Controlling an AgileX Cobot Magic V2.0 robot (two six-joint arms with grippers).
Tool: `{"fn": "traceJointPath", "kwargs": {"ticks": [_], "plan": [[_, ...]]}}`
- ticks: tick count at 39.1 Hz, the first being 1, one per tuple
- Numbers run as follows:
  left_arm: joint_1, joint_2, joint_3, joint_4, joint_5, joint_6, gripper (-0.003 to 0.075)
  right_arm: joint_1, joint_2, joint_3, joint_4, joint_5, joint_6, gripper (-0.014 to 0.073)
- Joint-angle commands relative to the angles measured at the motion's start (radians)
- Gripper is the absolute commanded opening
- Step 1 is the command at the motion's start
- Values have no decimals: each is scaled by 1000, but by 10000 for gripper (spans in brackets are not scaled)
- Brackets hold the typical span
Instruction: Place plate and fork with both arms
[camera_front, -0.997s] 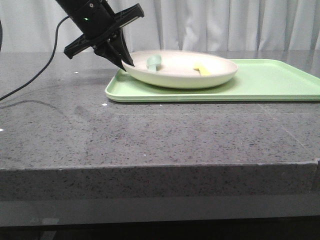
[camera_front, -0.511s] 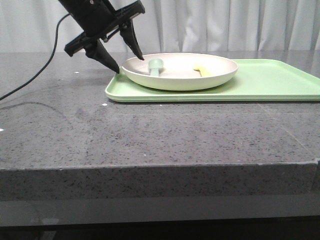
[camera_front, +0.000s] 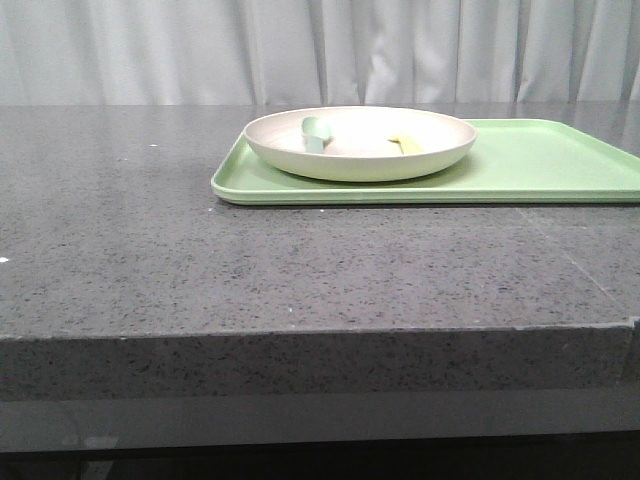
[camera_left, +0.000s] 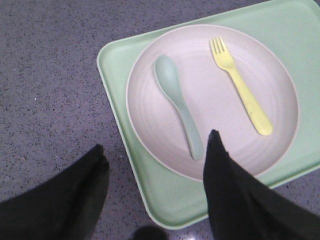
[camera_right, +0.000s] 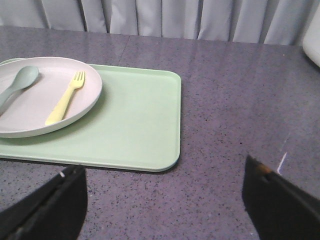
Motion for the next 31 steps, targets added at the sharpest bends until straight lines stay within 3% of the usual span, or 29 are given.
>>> {"fn": "traceJointPath", "kwargs": {"ticks": [1, 16, 23, 31], "plan": [[-2, -139, 96, 32, -107, 0, 412, 1, 13, -35, -1, -80, -5, 645], [13, -483, 578, 61, -176, 0, 412, 1, 13, -35, -1, -82, -5, 645], [79, -615, 728, 45, -191, 6, 412, 1, 13, -37, 38, -75, -5, 645], [162, -754, 821, -178, -182, 291, 412, 1, 66, -139, 85, 115, -5, 645]]}}
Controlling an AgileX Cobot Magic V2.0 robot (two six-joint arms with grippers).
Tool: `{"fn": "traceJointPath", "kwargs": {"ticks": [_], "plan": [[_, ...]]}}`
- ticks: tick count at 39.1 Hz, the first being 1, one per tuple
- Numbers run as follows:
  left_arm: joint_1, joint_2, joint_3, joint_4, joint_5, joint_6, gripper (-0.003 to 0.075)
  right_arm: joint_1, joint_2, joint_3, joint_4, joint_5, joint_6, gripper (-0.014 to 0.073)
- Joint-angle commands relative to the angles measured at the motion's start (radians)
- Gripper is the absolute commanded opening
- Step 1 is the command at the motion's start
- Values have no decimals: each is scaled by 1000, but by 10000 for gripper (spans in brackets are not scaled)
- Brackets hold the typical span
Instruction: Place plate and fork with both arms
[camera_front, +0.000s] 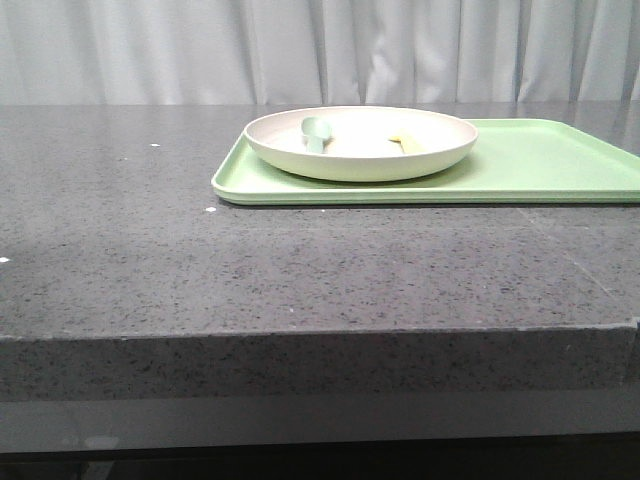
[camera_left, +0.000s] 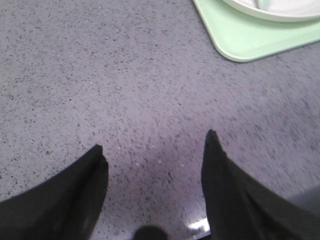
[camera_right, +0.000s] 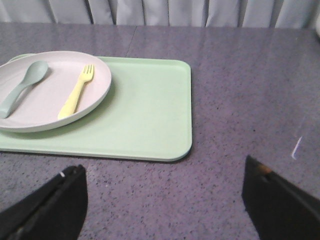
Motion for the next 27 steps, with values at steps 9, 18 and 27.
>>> {"fn": "traceJointPath", "kwargs": {"ticks": [9, 18, 27], "plan": [[25, -120, 17, -142, -50, 134, 412, 82, 207, -280, 92, 215, -80, 643], [25, -113, 17, -142, -49, 134, 412, 261, 395, -449, 91, 273, -102, 643], [25, -113, 17, -142, -47, 134, 412, 390, 643, -628, 51, 320, -95, 632]]}}
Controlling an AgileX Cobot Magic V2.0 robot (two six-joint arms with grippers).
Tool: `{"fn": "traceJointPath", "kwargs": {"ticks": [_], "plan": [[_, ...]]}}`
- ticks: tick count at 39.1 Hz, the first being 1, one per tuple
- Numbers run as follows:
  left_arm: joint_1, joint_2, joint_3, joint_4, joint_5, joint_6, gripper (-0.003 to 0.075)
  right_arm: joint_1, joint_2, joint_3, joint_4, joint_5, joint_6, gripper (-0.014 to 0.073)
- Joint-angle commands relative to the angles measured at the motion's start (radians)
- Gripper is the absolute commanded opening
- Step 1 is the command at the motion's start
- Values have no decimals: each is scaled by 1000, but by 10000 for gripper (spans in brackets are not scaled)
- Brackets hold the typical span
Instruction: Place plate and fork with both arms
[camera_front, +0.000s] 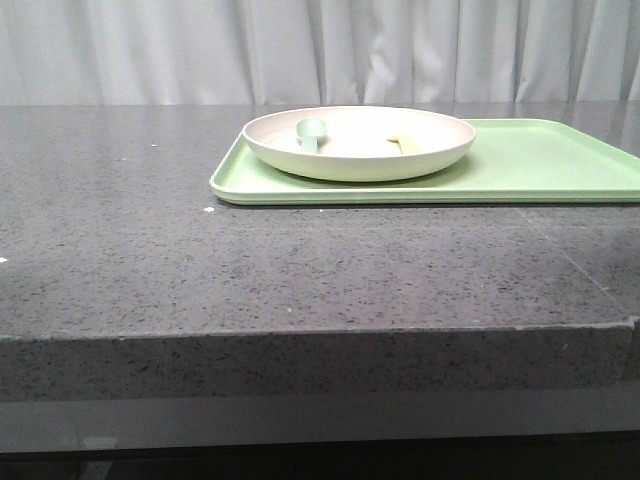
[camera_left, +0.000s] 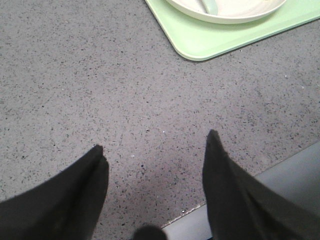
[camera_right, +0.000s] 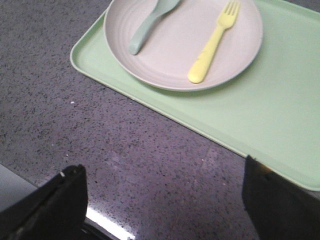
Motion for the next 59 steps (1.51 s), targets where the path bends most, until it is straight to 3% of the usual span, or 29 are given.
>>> {"fn": "traceJointPath", "kwargs": {"ticks": [1, 7, 22, 39, 59], "plan": [[1, -3, -26, -16, -55, 4, 412, 30, 96, -110, -12, -37, 5, 623], [1, -3, -26, -16, -55, 4, 412, 34, 270, -260, -64, 18, 96, 569], [1, -3, -26, -16, -55, 4, 412, 29, 641, -652, -255, 277, 275, 568], [1, -3, -26, -16, -55, 4, 412, -4, 890, -940, -254, 312, 314, 568], [1, -3, -26, -16, -84, 4, 412, -51, 1037, -1076, -193, 299, 342, 568]]}}
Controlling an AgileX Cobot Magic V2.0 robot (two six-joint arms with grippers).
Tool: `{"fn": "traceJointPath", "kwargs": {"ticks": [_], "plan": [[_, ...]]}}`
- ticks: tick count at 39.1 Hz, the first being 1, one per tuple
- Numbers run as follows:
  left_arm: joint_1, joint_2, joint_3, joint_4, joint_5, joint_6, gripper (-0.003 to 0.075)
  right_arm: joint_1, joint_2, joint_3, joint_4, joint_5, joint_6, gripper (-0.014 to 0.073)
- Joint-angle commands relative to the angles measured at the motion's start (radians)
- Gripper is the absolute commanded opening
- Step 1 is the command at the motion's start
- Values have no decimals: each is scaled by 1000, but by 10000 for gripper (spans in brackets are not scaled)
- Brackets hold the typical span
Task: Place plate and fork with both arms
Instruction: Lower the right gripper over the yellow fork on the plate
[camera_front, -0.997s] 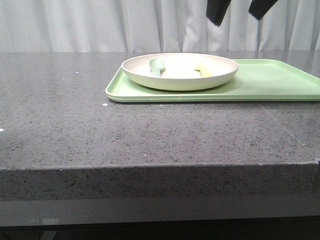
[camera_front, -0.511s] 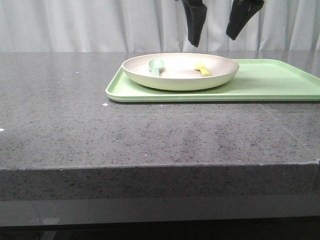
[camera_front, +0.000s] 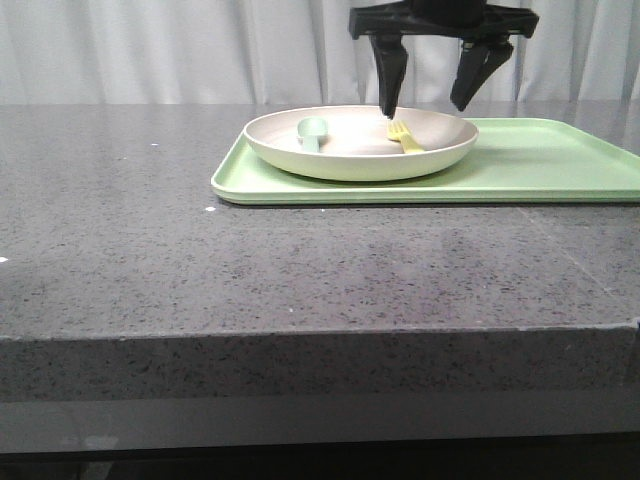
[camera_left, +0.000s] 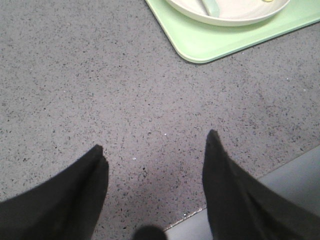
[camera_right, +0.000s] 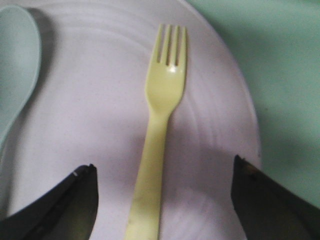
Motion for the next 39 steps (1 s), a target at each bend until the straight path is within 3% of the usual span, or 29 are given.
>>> {"fn": "traceJointPath", "kwargs": {"ticks": [1, 13, 32, 39], "plan": [[1, -3, -26, -14, -74, 4, 412, -4, -37, -45, 2, -40, 0, 568], [1, -3, -26, -14, -74, 4, 412, -4, -7, -45, 25, -75, 0, 467], [1, -3, -26, -14, -74, 4, 412, -4, 15, -45, 36, -46, -1, 456], [1, -3, -26, -14, -74, 4, 412, -4, 15, -45, 43, -38, -2, 358]]}}
